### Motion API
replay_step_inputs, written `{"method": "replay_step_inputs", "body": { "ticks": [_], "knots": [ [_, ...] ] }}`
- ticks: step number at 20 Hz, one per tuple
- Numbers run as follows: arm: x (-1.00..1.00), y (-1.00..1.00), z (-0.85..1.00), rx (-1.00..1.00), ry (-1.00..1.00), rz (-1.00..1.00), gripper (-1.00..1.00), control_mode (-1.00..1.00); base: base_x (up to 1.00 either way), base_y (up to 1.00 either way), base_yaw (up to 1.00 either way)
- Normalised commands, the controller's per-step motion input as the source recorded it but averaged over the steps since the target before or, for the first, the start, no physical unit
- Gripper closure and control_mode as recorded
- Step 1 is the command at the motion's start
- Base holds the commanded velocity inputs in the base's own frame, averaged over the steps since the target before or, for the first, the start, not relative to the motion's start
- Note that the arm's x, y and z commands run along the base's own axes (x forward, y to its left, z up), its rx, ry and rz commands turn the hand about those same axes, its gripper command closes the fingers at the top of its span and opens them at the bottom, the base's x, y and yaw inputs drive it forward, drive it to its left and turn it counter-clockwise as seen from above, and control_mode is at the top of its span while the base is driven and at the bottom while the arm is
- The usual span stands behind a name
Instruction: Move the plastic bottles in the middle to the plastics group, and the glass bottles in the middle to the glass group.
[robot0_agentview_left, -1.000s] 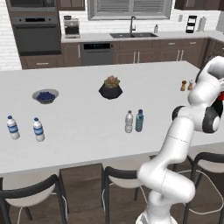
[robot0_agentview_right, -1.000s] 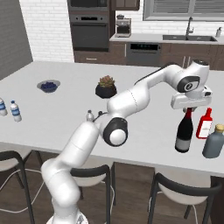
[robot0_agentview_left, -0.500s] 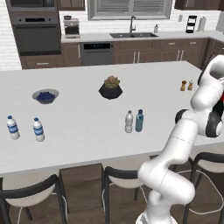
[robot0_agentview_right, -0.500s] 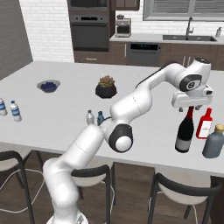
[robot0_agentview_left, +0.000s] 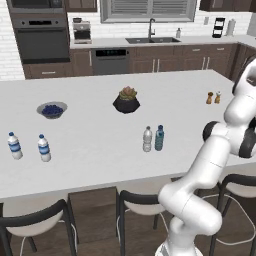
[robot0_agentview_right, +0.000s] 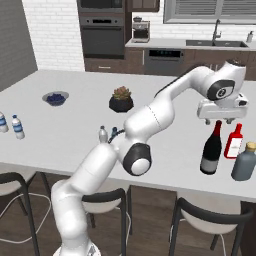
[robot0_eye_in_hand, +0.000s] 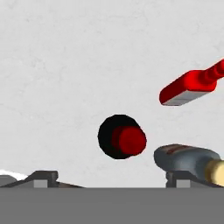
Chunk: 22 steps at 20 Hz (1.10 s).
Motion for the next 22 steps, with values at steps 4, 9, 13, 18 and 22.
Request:
{"method": "replay_step_inputs", "body": {
  "ticks": [4,9,13,18,22],
  "knots": [
    [-0.80,0.36,-0.29,-0.13,-0.07,-0.26,-1.00,-1.00,0.00,0.00,0.00],
    [-0.73,0.69,-0.65,-0.05,-0.03,-0.39,-1.00,-1.00,0.00,0.00,0.00],
    [-0.55,0.85,-0.72,-0.05,0.00,-0.32,-1.00,-1.00,0.00,0.00,0.00],
    [-0.32,0.97,-0.48,-0.17,0.00,-0.16,-1.00,-1.00,0.00,0.00,0.00],
    [-0.08,1.00,-0.19,-0.28,0.02,-0.04,-1.00,-1.00,0.00,0.00,0.00]
  ]
}}
